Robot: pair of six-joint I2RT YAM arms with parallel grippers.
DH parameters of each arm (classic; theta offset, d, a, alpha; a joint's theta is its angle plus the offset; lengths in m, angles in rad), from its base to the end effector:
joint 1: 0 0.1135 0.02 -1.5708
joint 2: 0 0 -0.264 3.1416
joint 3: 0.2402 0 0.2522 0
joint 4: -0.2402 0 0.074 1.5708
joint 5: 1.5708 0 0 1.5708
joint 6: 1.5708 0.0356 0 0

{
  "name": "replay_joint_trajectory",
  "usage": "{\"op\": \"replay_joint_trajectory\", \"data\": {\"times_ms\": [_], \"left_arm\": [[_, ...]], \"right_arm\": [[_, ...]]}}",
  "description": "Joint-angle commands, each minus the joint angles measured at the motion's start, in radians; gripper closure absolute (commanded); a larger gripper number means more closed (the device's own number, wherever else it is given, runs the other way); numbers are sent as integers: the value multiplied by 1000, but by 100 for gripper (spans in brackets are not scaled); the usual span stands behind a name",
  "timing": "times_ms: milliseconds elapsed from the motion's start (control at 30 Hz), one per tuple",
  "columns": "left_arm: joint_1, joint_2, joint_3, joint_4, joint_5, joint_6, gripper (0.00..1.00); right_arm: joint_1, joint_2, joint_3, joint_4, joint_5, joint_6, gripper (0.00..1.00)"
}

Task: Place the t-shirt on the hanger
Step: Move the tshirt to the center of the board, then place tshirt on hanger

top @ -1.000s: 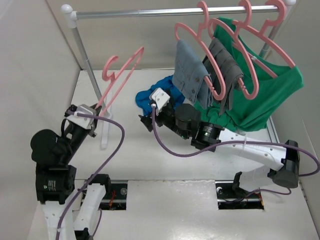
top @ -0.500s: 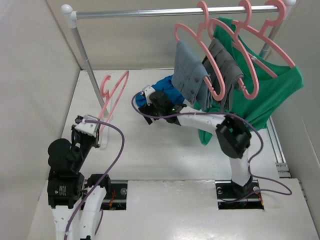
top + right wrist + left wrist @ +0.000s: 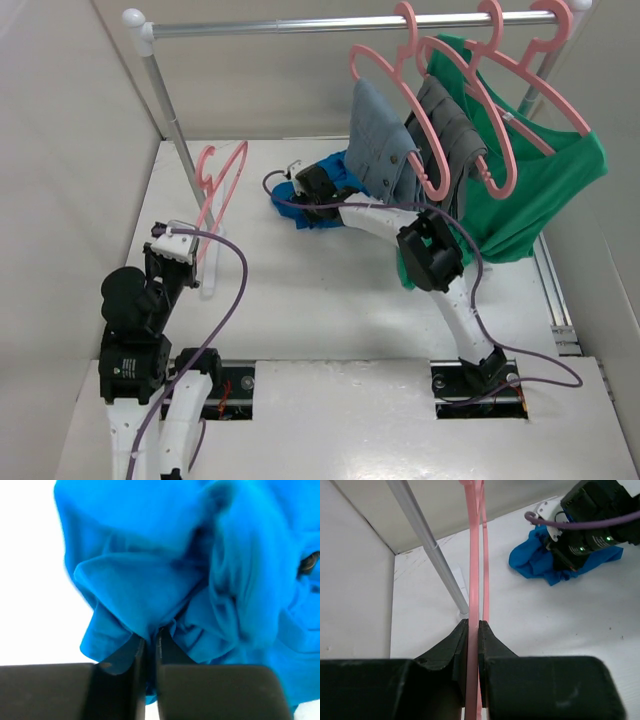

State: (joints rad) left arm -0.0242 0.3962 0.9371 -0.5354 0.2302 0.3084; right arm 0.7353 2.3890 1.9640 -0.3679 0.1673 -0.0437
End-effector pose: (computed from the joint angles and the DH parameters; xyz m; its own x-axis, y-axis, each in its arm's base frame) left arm 0.0640 -0.0097 0.3935 0.0816 0.2936 -0.9524 0.2381 0.9222 0.3047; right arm 0.4024 0.3559 0.1699 -0.5027 -0.5128 -0.6959 -0.5973 0.7880 -0.1492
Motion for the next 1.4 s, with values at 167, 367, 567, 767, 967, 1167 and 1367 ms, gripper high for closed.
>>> {"op": "replay_joint_trajectory", "data": {"times_ms": [167,367,567,767,967,1167,1367], "left_arm": [[1,24,0,112,-17,4,100],[1,43,18,123,-17,14,100],[1,43,28,123,-17,34,100],[1,43,37,132,-26,34,100],[1,43,46,132,-63,34,100],[1,43,66,101,-81,58,100],[1,43,66,77,-49,69,100]], "right_arm": [[271,-272,-367,181,-333,-257,100],[421,-350,-387,181,-486,-207,38],[421,-509,-493,181,-390,-193,10],[406,-544,-496,181,-307,-203,12],[280,-311,-297,181,-316,-94,20],[260,-156,-130,181,-316,-65,23],[239,-109,-155,159,-258,-18,56]]}}
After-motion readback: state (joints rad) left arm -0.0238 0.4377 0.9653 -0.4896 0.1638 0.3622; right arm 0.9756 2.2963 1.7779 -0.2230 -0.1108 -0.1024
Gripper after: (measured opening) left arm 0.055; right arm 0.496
